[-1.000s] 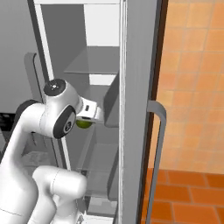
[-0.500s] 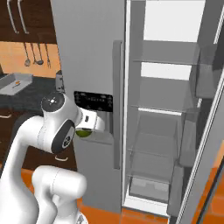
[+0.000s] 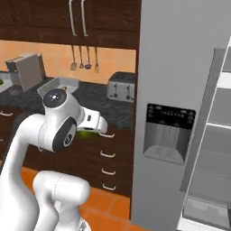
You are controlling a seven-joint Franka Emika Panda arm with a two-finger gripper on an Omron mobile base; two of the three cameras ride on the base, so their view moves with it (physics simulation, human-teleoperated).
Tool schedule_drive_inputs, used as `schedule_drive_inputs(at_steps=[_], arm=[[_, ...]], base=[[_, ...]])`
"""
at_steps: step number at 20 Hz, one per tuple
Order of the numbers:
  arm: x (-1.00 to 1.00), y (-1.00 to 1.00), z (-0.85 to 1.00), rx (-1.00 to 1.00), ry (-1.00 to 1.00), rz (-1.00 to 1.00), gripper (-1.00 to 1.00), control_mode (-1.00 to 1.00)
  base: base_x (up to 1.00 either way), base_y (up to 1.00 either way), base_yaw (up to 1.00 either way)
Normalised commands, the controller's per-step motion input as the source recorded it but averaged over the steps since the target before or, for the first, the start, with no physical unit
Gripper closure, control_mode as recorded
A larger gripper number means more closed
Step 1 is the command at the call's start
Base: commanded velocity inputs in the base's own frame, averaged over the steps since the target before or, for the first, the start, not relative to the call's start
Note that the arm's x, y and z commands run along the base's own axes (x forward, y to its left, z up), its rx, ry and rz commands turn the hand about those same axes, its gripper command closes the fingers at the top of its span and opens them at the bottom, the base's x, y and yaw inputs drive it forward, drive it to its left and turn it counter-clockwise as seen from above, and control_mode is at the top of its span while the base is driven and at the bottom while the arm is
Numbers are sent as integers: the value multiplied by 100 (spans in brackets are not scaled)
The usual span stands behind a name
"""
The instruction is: Place one lime and one chicken drumstick in each tupperware on the nearby counter, to pack two identical lunches.
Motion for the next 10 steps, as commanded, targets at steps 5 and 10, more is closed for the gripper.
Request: schedule_drive_inputs(at_steps=[5,10], arm=[[0,0,0,0,0,0,100,100],[0,0,0,0,0,0,100,100]], base=[[55,100,3],[99,100,0]])
